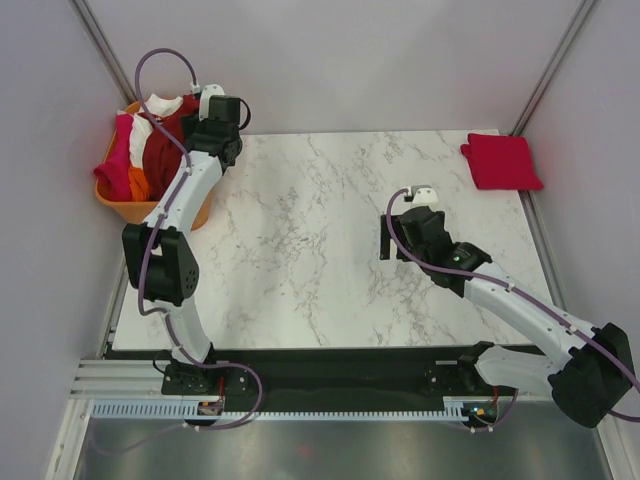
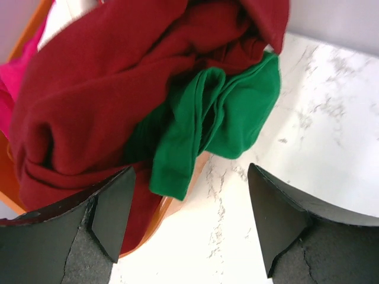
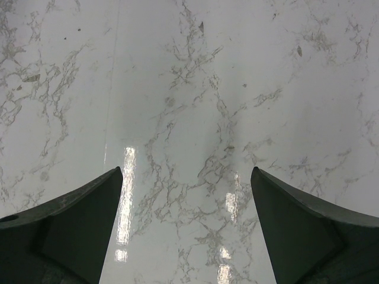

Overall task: Fold and stack the t-shirts
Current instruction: Grab the tshirt from the pile

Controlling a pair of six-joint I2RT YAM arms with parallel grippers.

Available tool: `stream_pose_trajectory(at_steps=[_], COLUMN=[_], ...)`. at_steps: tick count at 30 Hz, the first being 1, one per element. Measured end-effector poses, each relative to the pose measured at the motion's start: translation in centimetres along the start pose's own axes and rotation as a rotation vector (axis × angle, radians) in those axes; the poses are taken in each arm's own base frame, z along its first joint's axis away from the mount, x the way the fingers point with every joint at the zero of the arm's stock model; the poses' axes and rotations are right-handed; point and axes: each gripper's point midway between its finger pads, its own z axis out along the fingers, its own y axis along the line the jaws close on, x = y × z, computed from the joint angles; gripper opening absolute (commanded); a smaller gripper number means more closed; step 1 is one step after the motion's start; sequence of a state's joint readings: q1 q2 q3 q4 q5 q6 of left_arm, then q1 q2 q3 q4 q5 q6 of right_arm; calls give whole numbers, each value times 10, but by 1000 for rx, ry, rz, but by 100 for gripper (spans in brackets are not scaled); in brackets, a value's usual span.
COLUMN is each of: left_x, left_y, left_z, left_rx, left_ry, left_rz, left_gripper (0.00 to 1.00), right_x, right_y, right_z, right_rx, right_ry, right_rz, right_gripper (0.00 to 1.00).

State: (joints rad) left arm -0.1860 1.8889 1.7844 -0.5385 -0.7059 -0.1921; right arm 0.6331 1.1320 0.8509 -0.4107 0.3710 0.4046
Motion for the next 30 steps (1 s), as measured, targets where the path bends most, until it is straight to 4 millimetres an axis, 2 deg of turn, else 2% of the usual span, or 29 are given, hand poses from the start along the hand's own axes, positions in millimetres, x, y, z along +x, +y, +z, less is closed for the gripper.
stream_pose_trajectory(at_steps=[4, 11, 15, 17, 18, 20, 21, 24, 25, 26, 30], left_x=[-16, -15, -3, 6, 9, 15, 17, 21, 21, 21, 18], left_y=[-3, 2, 1, 0, -1, -2, -3, -3, -3, -3, -3], left_z=[-8, 1, 15, 23, 27, 32, 33, 34, 34, 34, 31], left_rx=[4, -18, -32, -40, -44, -47, -48, -50, -50, -49, -46], left_ry=[-56, -53, -26, -6, 2, 15, 19, 28, 28, 27, 25], left_rz=[-5, -6, 9, 23, 28, 40, 43, 50, 50, 48, 53], left_gripper=[83, 79, 77, 71, 63, 55, 40, 20, 9, 3, 2], right_x=[2, 4, 4, 5, 5, 5, 4, 4, 5, 5, 7], right_y=[0, 0, 0, -1, -1, -1, -1, -1, -1, -1, -1], right_z=[2, 3, 4, 4, 4, 4, 4, 4, 4, 4, 6], right_rx=[3, 5, 5, 6, 6, 7, 8, 9, 9, 10, 13], right_ry=[7, 10, 12, 12, 12, 11, 11, 11, 12, 13, 19], right_rz=[-3, -5, -6, -6, -6, -6, -6, -6, -6, -7, -10], right_gripper=[98, 98, 98, 98, 98, 98, 98, 98, 98, 98, 98])
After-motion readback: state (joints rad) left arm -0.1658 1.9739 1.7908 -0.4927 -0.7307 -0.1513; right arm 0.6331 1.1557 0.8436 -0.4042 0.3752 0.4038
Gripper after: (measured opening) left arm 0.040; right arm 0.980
